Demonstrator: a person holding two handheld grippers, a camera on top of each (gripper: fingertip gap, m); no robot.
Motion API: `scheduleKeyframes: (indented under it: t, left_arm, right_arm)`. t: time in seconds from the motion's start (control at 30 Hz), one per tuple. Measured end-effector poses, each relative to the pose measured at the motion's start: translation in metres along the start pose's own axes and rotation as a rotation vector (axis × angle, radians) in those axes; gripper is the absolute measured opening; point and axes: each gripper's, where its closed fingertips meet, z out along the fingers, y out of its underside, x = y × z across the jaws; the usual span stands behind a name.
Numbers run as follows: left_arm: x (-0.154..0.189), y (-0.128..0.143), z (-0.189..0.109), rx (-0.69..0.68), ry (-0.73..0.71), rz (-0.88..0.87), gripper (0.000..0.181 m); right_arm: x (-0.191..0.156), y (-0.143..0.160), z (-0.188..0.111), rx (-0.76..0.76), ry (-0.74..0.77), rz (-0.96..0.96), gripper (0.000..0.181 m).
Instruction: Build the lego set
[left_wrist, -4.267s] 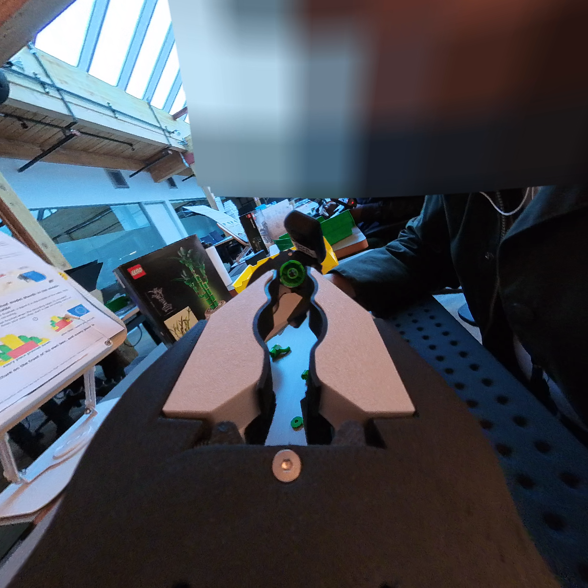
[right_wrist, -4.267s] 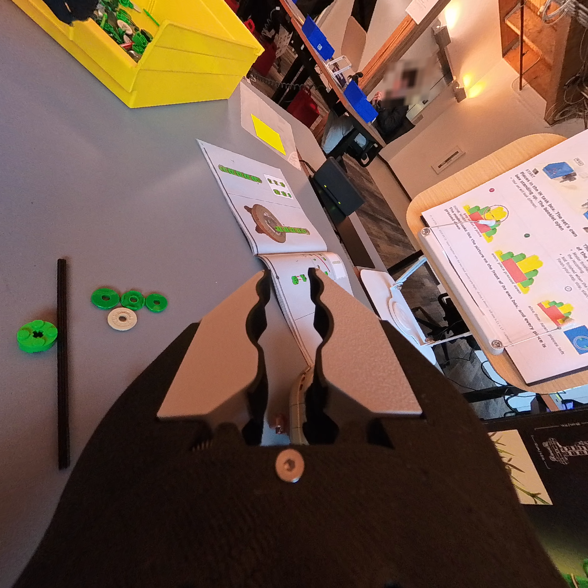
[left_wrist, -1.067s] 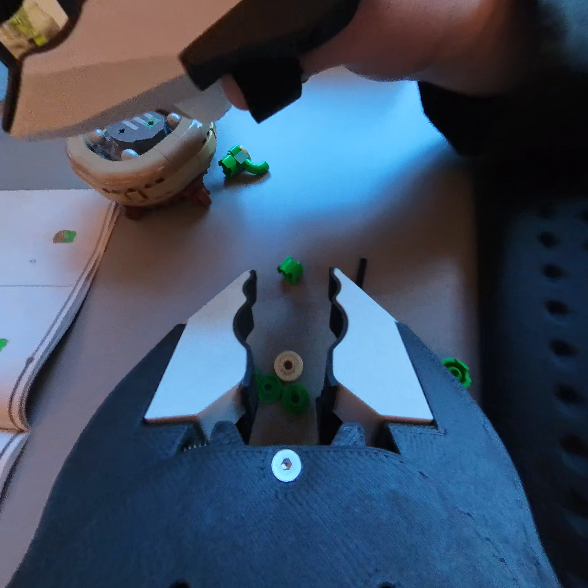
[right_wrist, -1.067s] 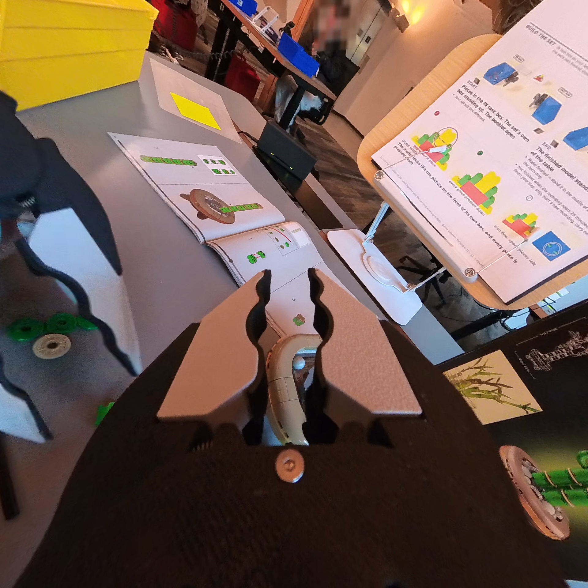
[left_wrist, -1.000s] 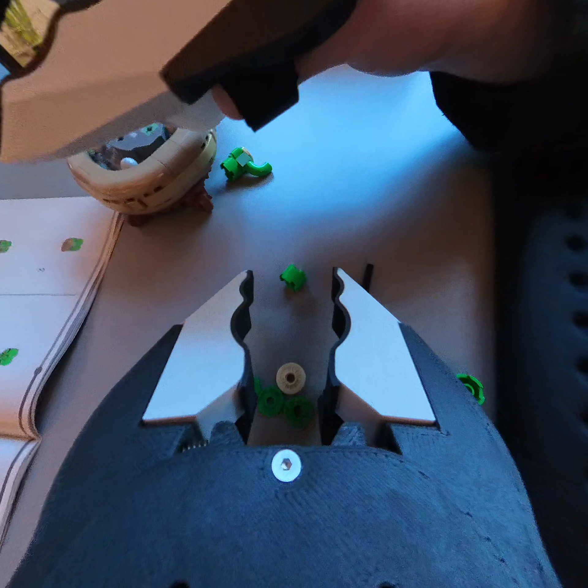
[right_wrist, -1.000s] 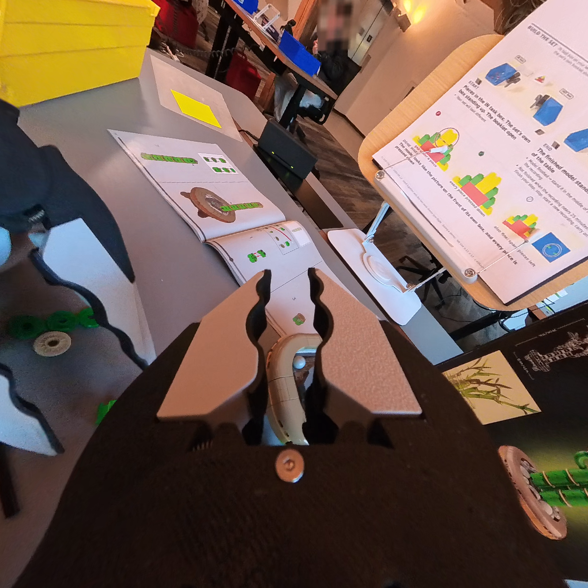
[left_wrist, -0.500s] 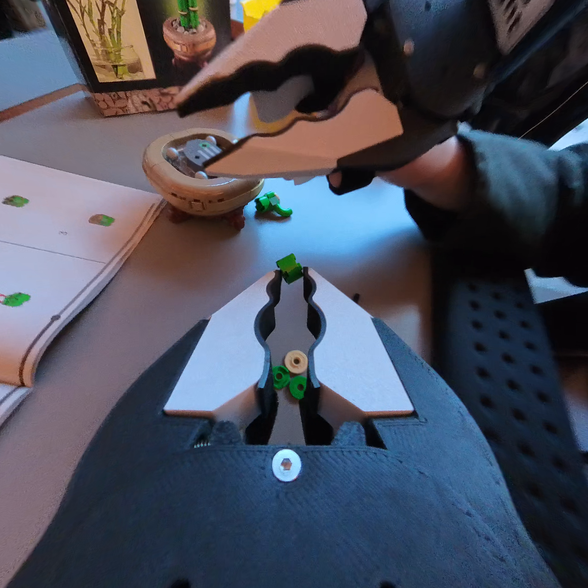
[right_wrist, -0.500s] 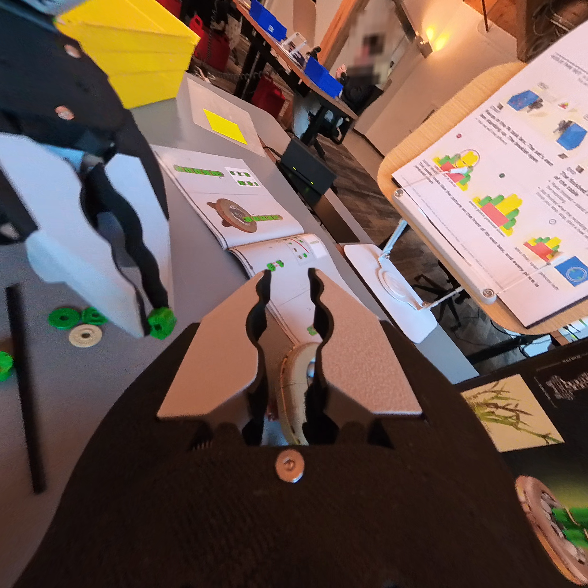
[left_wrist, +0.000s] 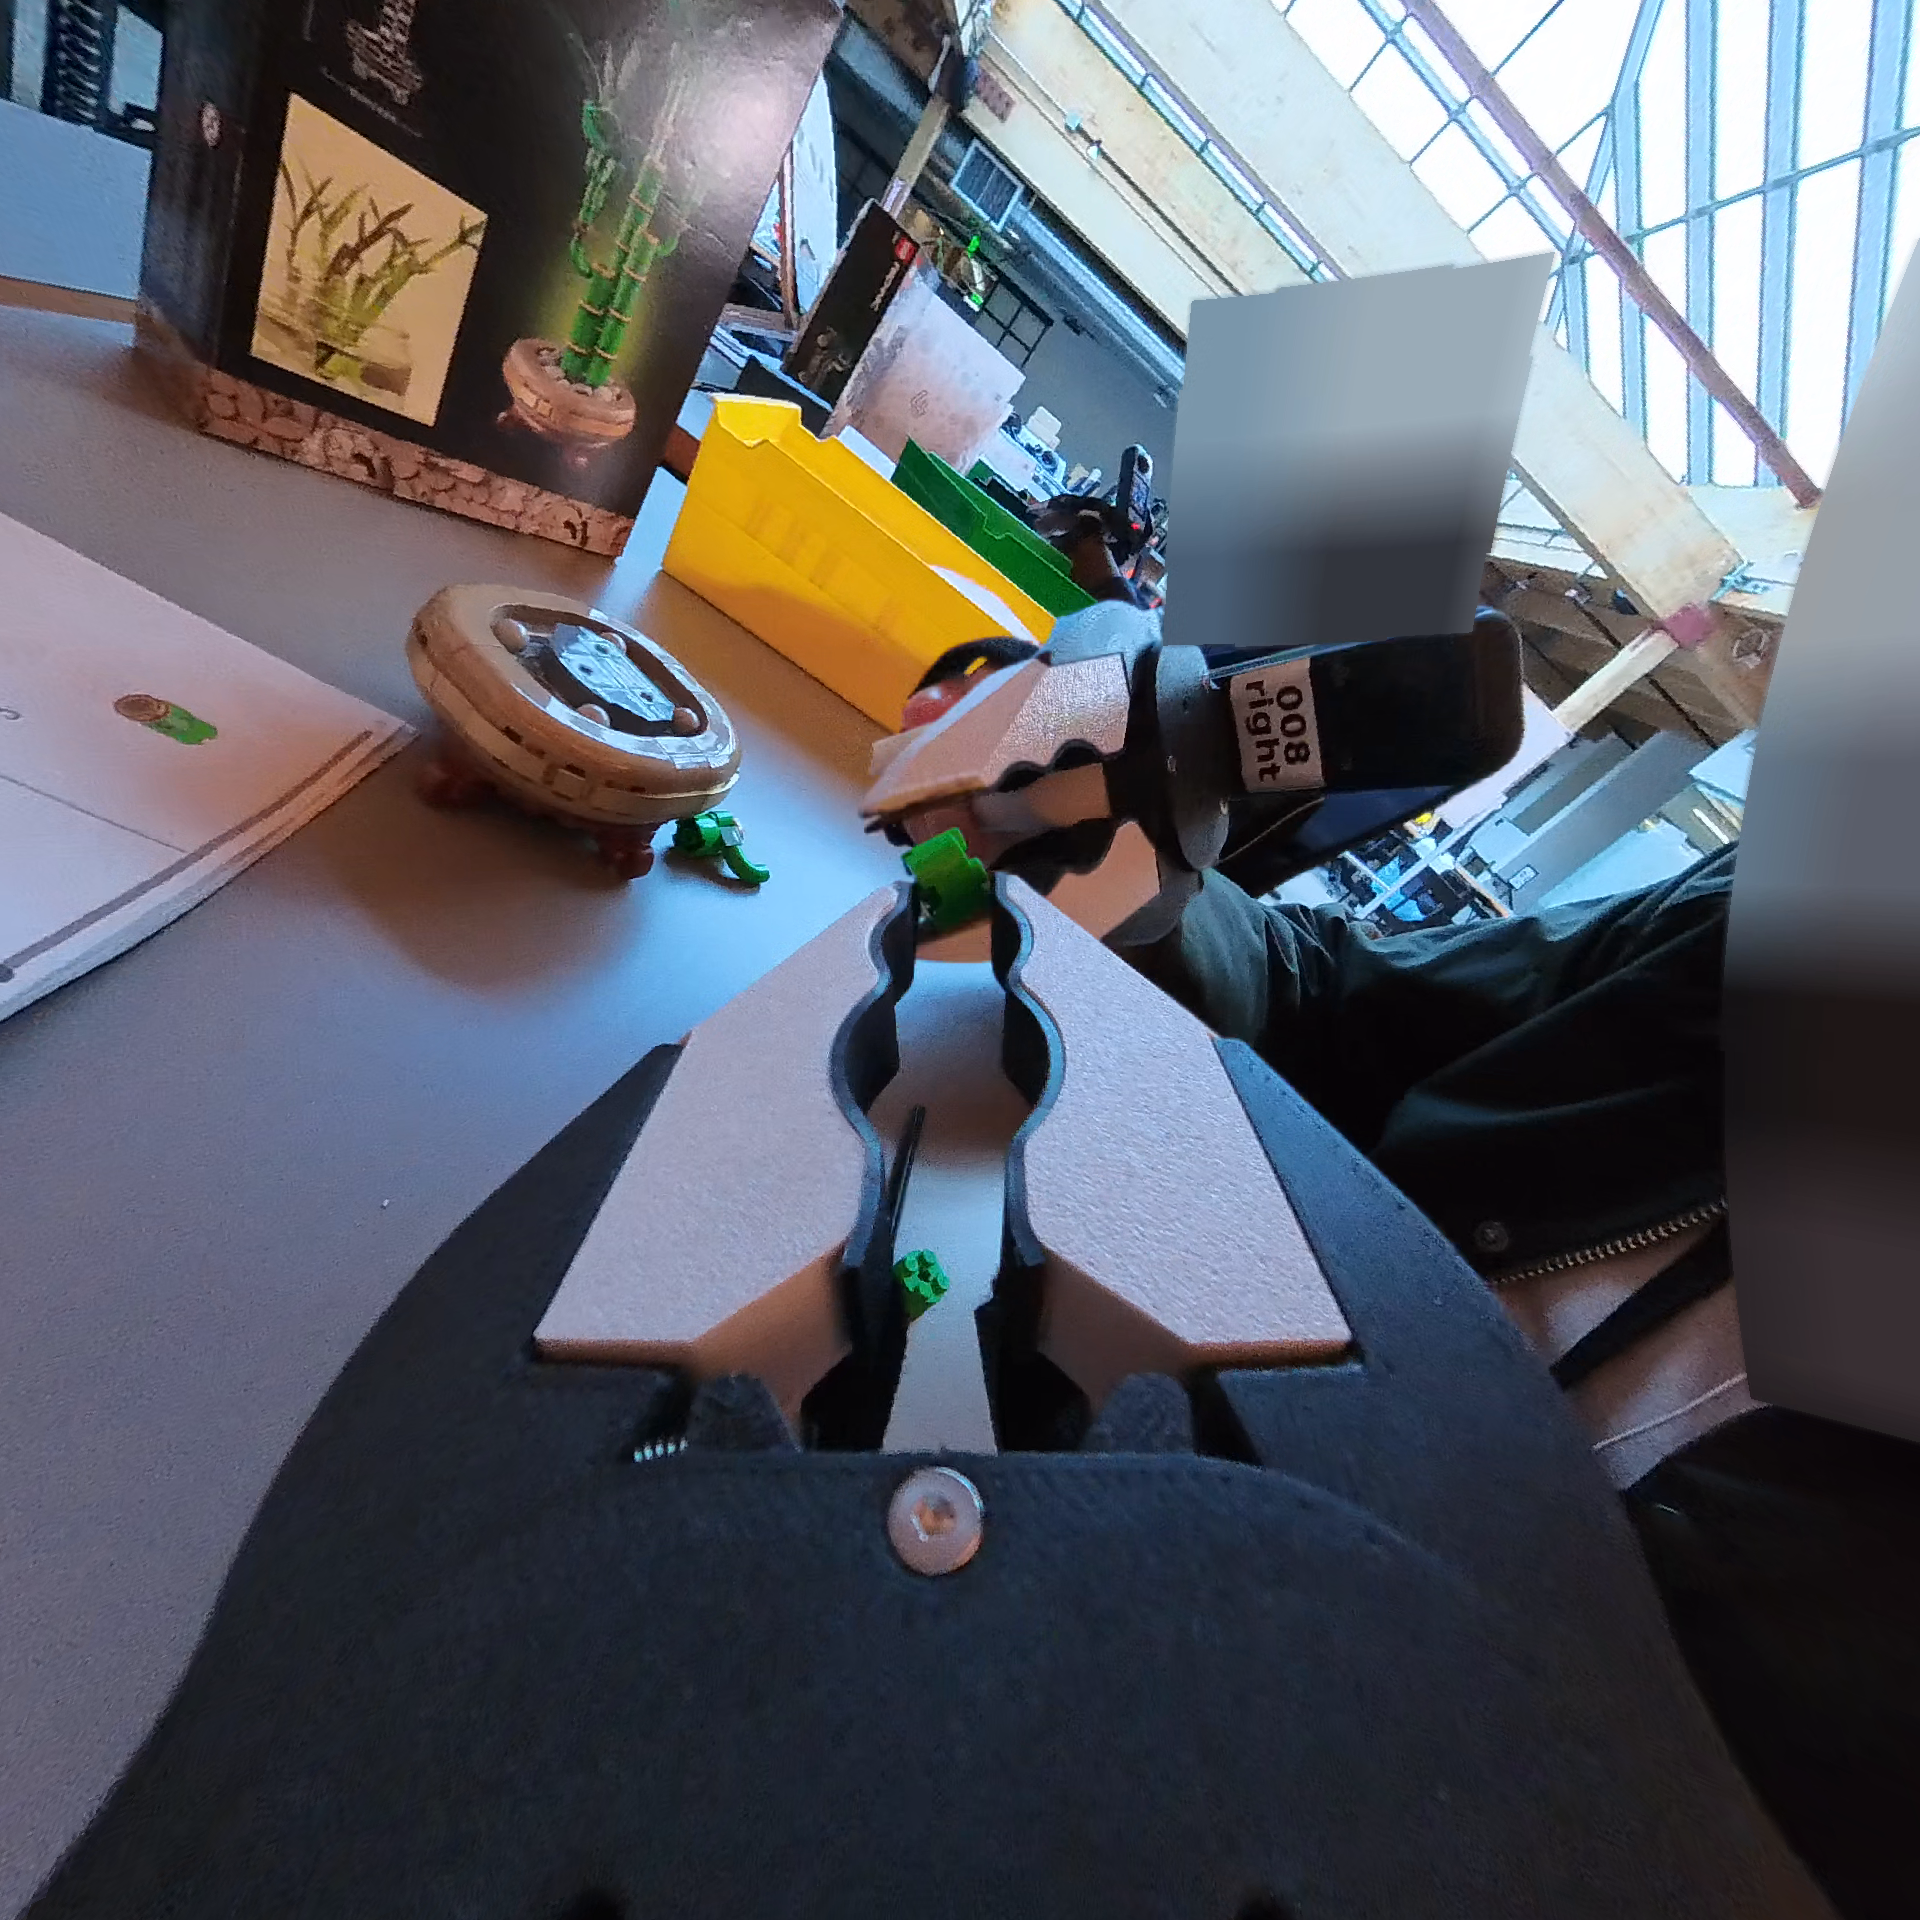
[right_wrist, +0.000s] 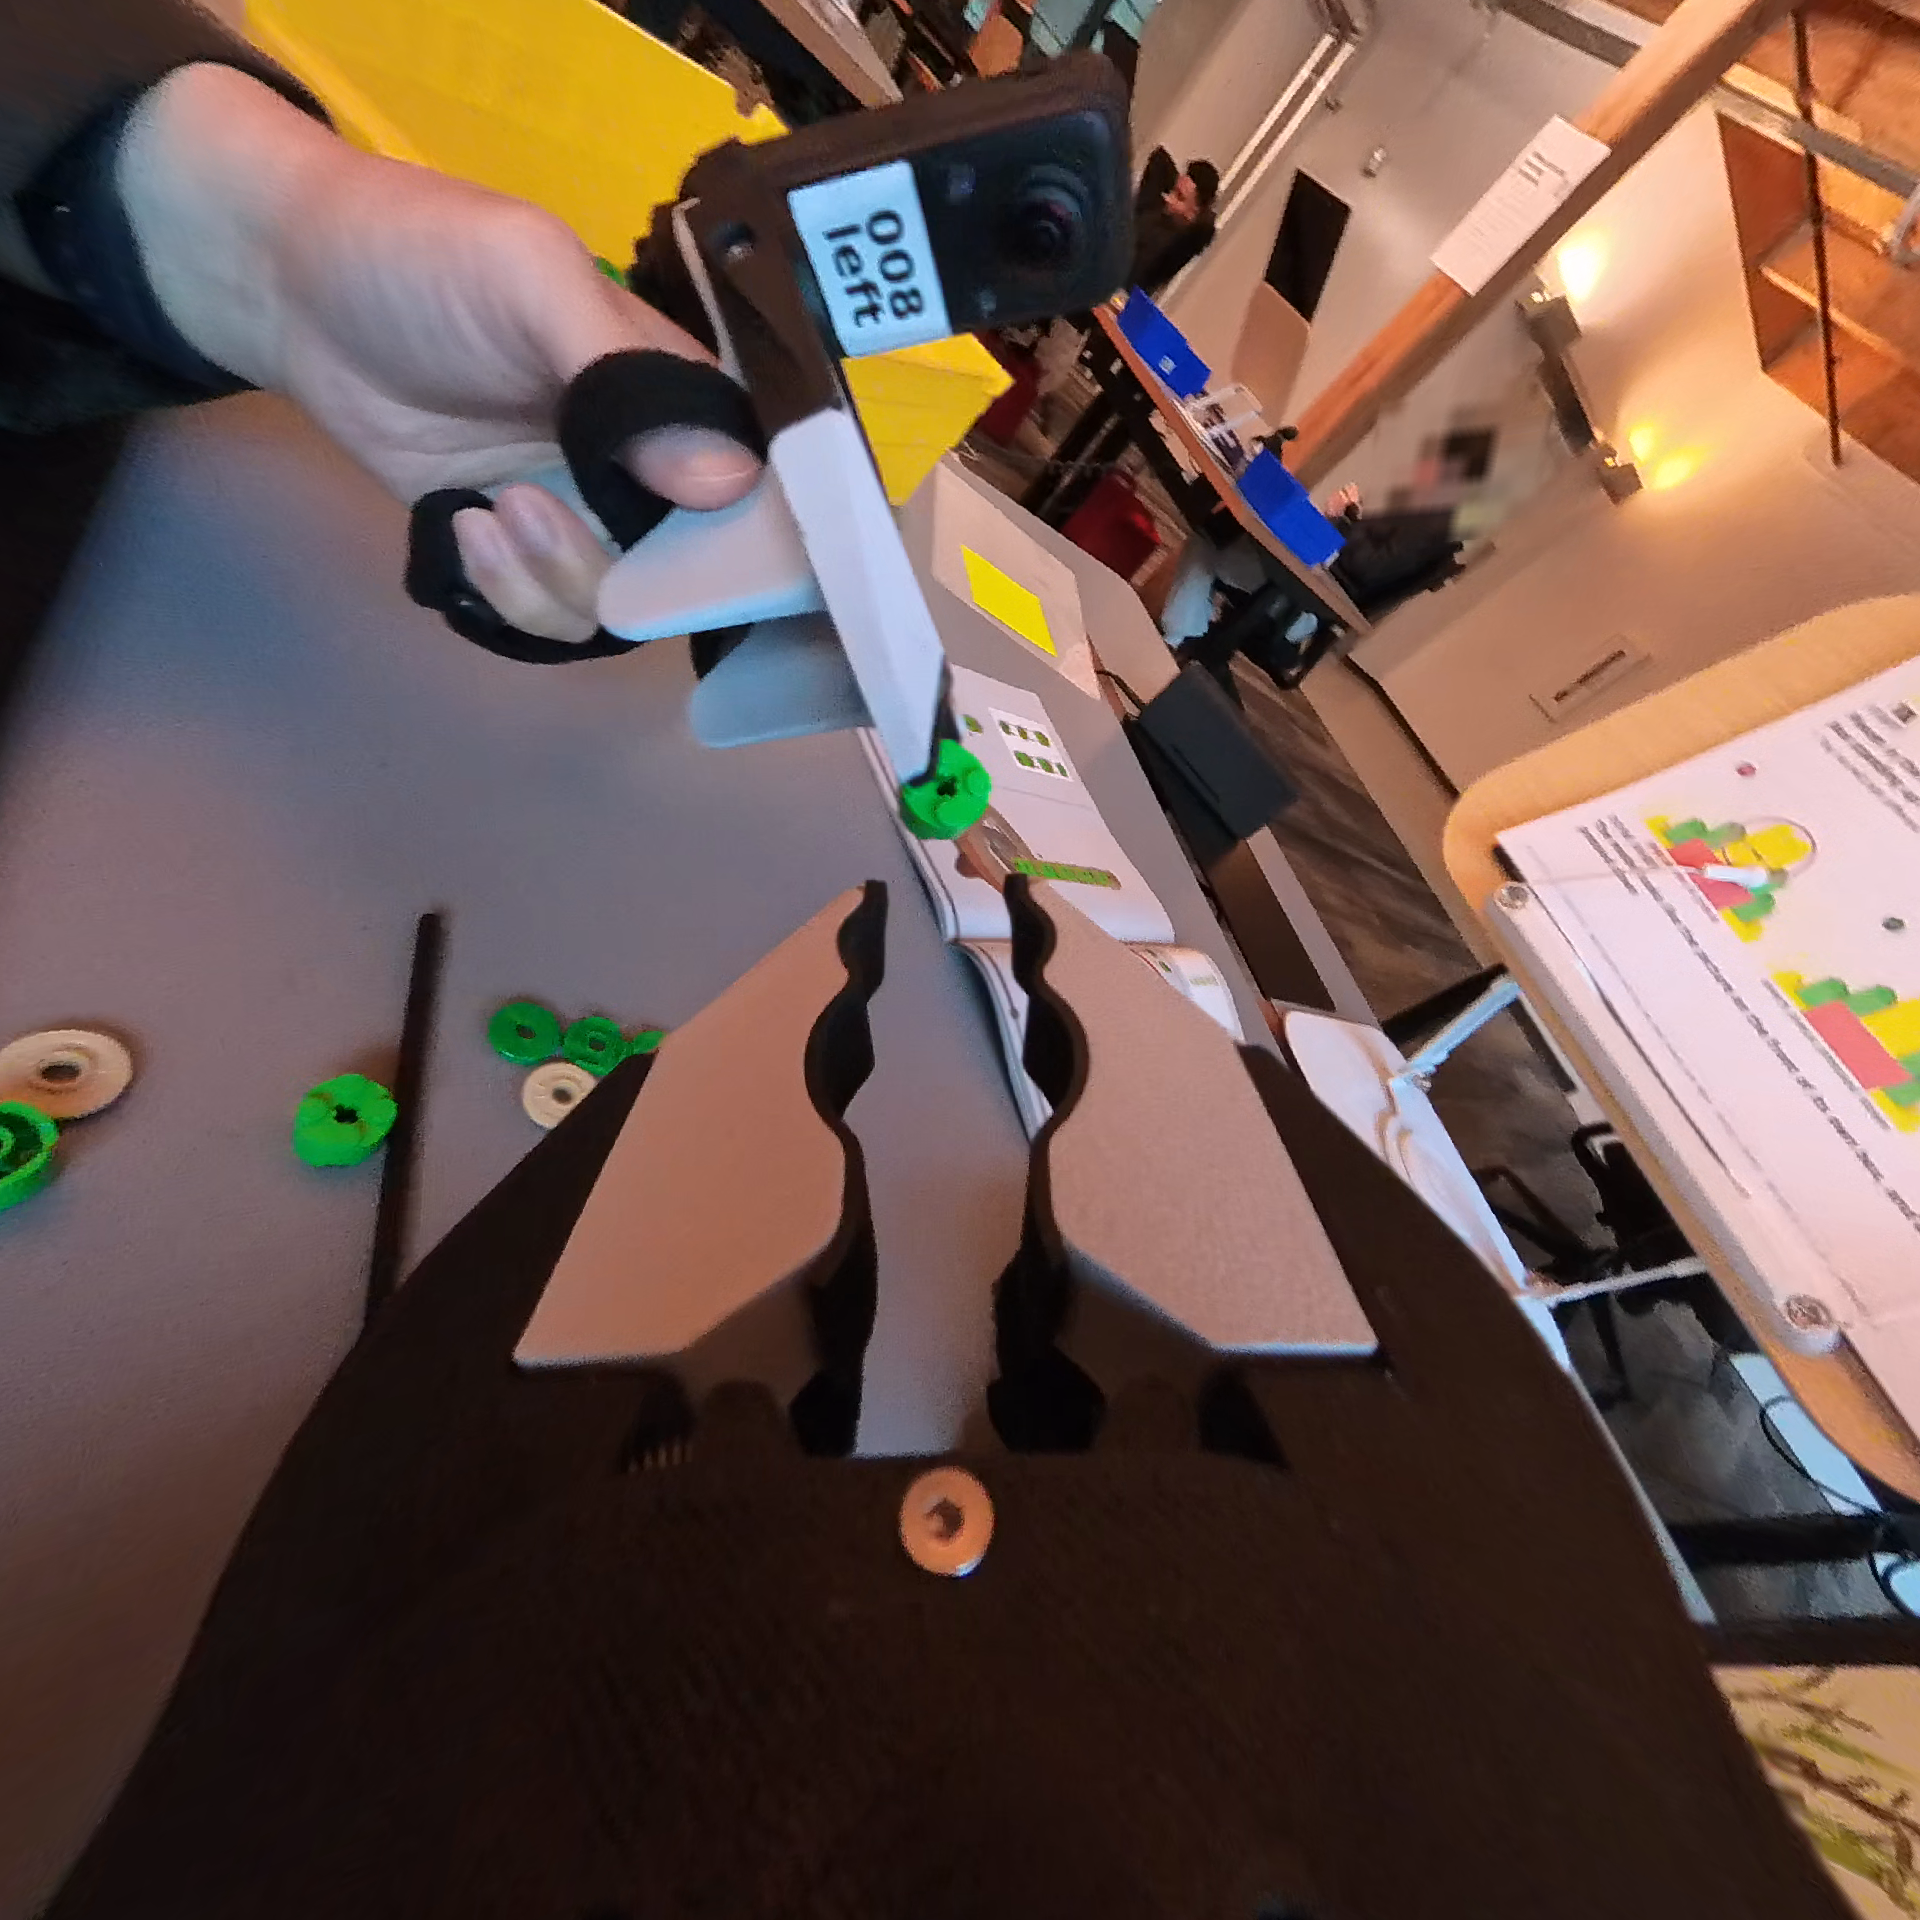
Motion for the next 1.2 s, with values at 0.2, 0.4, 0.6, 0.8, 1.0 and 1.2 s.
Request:
scheduleKeyframes:
  t: [0.2, 0.4, 0.6, 0.8, 1.0, 1.2]
  left_arm:
    - [0.008, 0.004, 0.003, -0.033, 0.030, 0.035, 0.012]
    - [0.008, 0.010, 0.007, -0.059, 0.031, 0.037, 0.012]
    - [0.004, 0.004, 0.004, -0.028, -0.019, 0.071, 0.027]
    - [0.011, 0.005, 0.004, -0.043, 0.011, 0.085, 0.011]
    - [0.012, 0.004, 0.004, -0.034, 0.031, 0.051, 0.009]
    - [0.011, 0.004, 0.003, -0.032, 0.029, 0.050, 0.009]
  right_arm:
    - [-0.005, -0.014, -0.004, 0.083, -0.037, 0.034, 0.022]
    - [-0.010, -0.015, -0.004, 0.077, -0.052, 0.002, 0.014]
    - [-0.006, -0.019, -0.006, 0.092, -0.045, 0.029, 0.014]
    - [-0.007, -0.017, -0.006, 0.092, -0.057, 0.050, 0.014]
    - [-0.007, -0.018, -0.006, 0.097, -0.068, 0.078, 0.014]
    - [-0.006, -0.019, -0.007, 0.105, -0.068, 0.086, 0.014]
